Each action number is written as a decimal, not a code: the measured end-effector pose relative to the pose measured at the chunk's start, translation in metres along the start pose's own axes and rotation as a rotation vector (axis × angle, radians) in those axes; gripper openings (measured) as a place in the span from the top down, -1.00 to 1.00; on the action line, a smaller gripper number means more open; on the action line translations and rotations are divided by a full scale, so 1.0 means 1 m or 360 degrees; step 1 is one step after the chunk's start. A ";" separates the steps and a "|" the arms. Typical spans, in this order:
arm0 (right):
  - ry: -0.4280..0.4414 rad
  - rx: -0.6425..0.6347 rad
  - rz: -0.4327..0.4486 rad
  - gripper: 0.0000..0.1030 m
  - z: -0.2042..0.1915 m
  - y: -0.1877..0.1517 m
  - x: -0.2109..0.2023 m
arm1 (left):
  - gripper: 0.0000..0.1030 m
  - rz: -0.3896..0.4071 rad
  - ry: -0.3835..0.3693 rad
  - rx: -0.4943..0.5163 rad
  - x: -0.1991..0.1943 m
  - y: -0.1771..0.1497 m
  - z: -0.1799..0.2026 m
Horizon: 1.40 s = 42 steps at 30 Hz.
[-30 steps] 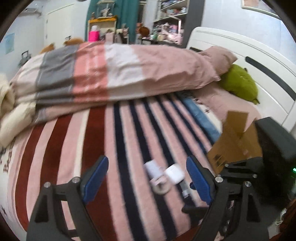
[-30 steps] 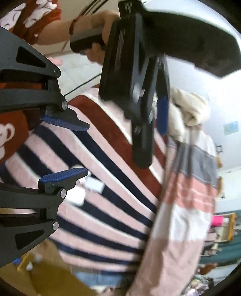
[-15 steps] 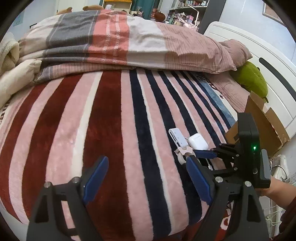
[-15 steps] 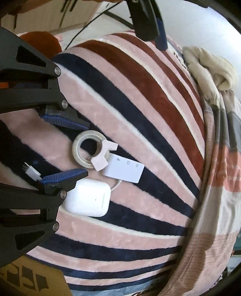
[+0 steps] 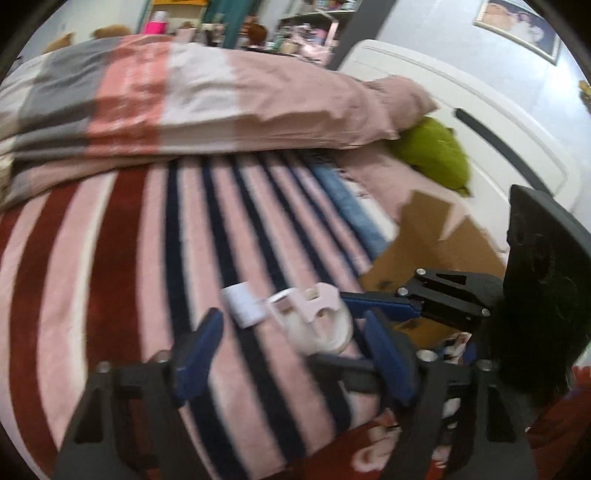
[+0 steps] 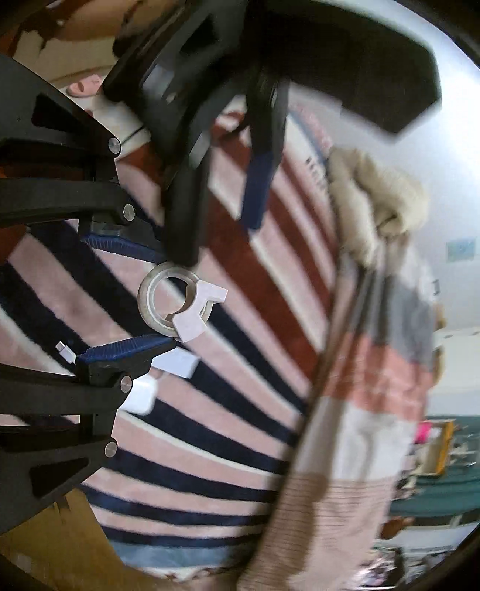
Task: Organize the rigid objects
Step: 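Grasp the white tape roll with the right gripper, then release the white tape roll into the cardboard box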
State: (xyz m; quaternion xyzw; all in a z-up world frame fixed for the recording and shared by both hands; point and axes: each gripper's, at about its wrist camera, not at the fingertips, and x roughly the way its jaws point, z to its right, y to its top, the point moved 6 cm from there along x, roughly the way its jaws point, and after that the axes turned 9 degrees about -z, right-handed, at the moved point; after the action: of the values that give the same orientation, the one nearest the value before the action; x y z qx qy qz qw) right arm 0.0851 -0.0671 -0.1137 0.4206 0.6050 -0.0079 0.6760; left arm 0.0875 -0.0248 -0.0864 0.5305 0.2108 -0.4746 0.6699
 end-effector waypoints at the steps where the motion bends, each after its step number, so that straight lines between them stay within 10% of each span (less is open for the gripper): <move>1: -0.0008 -0.0015 0.0033 0.31 -0.001 0.002 -0.013 | -0.09 -0.0003 -0.0037 0.0014 0.000 0.006 0.011; 5: -0.0064 -0.0027 0.0134 0.31 0.008 0.001 -0.050 | 0.31 -0.0015 -0.0123 0.0125 0.003 0.026 0.057; 23: -0.0327 0.0451 0.0060 0.30 0.164 -0.078 -0.136 | 0.26 -0.0406 -0.0223 0.0422 0.123 0.092 0.216; 26: -0.0369 0.0530 -0.0017 0.29 0.183 -0.092 -0.137 | -0.20 -0.0408 -0.0170 0.0423 0.129 0.095 0.217; 42: -0.0134 0.0244 0.0148 0.14 0.090 -0.034 -0.127 | -0.44 0.0101 0.0273 0.0181 -0.020 0.071 0.077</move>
State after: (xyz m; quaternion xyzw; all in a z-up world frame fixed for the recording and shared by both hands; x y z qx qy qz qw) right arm 0.1061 -0.2044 -0.0358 0.4982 0.5535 -0.0404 0.6662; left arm 0.1217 -0.0876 -0.0074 0.6127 0.2234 -0.4172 0.6329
